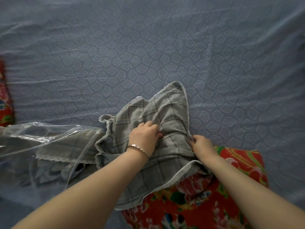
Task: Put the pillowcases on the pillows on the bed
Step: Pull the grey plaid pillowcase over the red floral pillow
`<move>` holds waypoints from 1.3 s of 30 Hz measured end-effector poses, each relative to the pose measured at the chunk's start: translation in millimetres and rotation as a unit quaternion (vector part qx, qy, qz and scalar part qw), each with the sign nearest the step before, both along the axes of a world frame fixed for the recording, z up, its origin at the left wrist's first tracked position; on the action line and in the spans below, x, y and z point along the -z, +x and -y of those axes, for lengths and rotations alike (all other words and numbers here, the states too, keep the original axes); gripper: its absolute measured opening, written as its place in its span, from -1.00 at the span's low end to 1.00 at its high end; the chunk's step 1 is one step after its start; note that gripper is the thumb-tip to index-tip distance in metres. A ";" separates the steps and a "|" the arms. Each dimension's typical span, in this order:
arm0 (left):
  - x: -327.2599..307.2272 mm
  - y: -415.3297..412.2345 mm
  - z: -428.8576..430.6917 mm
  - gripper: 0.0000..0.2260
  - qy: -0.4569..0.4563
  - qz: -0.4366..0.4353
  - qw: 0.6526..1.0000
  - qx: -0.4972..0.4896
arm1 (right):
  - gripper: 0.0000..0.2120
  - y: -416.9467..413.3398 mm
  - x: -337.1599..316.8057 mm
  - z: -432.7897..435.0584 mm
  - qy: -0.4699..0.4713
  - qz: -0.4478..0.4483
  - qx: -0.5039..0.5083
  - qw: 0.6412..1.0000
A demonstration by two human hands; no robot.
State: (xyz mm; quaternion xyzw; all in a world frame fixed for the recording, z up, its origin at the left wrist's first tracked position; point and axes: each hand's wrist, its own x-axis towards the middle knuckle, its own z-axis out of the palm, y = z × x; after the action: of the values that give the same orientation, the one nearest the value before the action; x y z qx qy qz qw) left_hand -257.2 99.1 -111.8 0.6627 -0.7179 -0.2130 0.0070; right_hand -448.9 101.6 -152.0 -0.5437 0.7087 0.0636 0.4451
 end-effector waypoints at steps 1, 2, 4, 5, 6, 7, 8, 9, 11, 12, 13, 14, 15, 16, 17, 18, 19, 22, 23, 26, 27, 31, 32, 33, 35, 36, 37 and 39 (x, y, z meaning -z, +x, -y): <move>-7.2 -0.5 -3.5 -0.81 -0.039 -0.034 0.999 0.000 | -0.73 -0.5 0.1 -0.3 0.002 0.001 0.004 1.000; -9.3 0.5 -8.5 -0.80 -0.092 -0.074 0.993 0.007 | -0.72 -0.7 0.3 -0.4 0.003 0.000 0.008 1.000; -18.0 -0.6 -22.7 -0.79 -0.104 -0.154 0.981 0.060 | -0.67 -0.3 -0.1 0.5 0.002 -0.005 0.013 1.000; -25.5 -2.6 -30.2 -0.78 -0.090 -0.169 0.977 0.091 | -0.65 0.3 -1.6 0.3 0.006 -0.008 0.008 1.000; -25.9 -1.9 -38.0 -0.78 -0.083 -0.163 0.976 0.117 | -0.64 1.0 -3.1 0.5 0.008 -0.012 -0.003 1.000; -25.2 0.9 -42.4 -0.79 -0.078 -0.149 0.976 0.138 | -0.65 1.5 -4.3 0.5 0.006 -0.015 -0.014 1.000; -21.9 4.7 -43.6 -0.81 -0.072 -0.123 0.980 0.142 | -0.66 1.3 -6.2 0.2 -0.002 -0.023 -0.027 0.999; -22.1 6.5 -40.4 -0.84 -0.047 -0.094 0.987 0.122 | -0.67 -0.6 -8.3 -0.6 -0.007 -0.038 -0.045 0.998; -25.2 3.4 -21.2 -0.82 0.017 -0.031 0.999 0.024 | -0.68 -9.3 -12.2 -3.8 -0.001 -0.100 -0.092 0.991; -27.7 -0.1 -7.9 -0.79 0.056 -0.013 0.998 -0.021 | -0.68 -14.9 -15.6 -7.2 0.010 -0.133 -0.113 0.985; -27.0 -4.9 6.7 -0.76 0.066 -0.009 0.997 -0.046 | -0.68 -20.8 -17.7 -11.4 0.030 -0.150 -0.123 0.980; -22.4 -10.5 23.3 -0.73 0.067 -0.010 0.996 -0.051 | -0.69 -25.1 -18.6 -15.9 0.048 -0.153 -0.122 0.979; -18.9 -16.6 42.6 -0.67 0.079 -0.007 0.996 -0.046 | -0.71 -27.8 -19.5 -18.1 0.057 -0.148 -0.123 0.980; -16.6 -21.5 58.8 -0.59 0.119 0.019 0.992 -0.024 | -0.72 -28.0 -21.2 -19.6 0.061 -0.140 -0.127 0.980; -10.7 -26.6 69.9 -0.53 0.162 0.053 0.985 0.011 | -0.74 -28.1 -21.7 -22.0 0.062 -0.128 -0.127 0.982; -2.9 -30.0 74.9 -0.54 0.202 0.076 0.976 0.040 | -0.76 -27.0 -21.1 -24.1 0.057 -0.108 -0.118 0.985; 5.0 -33.2 74.9 -0.62 0.221 0.081 0.971 0.051 | -0.76 -27.4 -20.9 -26.6 0.046 -0.082 -0.091 0.991; 17.7 -33.5 53.0 -0.84 0.128 -0.034 0.989 -0.063 | -0.69 -32.3 -26.2 -37.0 -0.022 -0.075 0.004 0.997; 14.6 -30.0 46.5 -0.88 0.083 -0.088 0.982 -0.145 | -0.64 -33.2 -28.6 -39.6 -0.022 -0.110 0.025 0.993; -8.5 -8.2 38.4 -0.89 -0.036 -0.183 0.914 -0.360 | -0.60 -26.5 -34.9 -39.5 0.119 -0.084 0.093 0.985; -17.4 1.1 37.4 -0.88 -0.077 -0.197 0.896 -0.391 | -0.70 -20.9 -36.9 -36.4 0.175 -0.024 0.122 0.977; -40.1 22.1 35.5 -0.96 -0.151 -0.222 0.851 -0.452 | -0.77 1.2 -42.5 -17.7 0.181 0.121 0.271 0.938; -43.7 27.1 36.9 -0.97 -0.160 -0.220 0.835 -0.478 | -0.79 1.2 -45.9 -14.9 0.163 0.155 0.340 0.913; -49.1 32.5 40.0 -0.94 -0.172 -0.212 0.819 -0.504 | -0.82 -2.6 -51.6 -13.1 0.155 0.188 0.390 0.888; -57.9 45.5 47.5 -0.83 -0.184 -0.177 0.802 -0.540 | -0.84 -23.9 -64.6 -14.0 0.165 0.245 0.396 0.869; -59.5 52.4 51.3 -0.85 -0.180 -0.164 0.804 -0.543 | -0.88 -39.5 -69.2 -16.0 0.170 0.244 0.365 0.882; -61.4 57.4 54.2 -0.90 -0.174 -0.154 0.808 -0.541 | -0.94 -54.2 -75.2 -17.0 0.170 0.233 0.335 0.897; -62.9 58.7 60.4 -0.95 -0.151 -0.146 0.824 -0.526 | -0.91 -79.4 -83.3 -20.4 0.165 0.189 0.300 0.920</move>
State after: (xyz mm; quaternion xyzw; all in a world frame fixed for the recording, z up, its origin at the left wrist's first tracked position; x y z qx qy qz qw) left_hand -198.6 38.7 -48.9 0.8917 -0.2745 -0.1598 0.3225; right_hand -528.3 121.9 -68.7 -0.2259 0.7209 -0.0608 0.6523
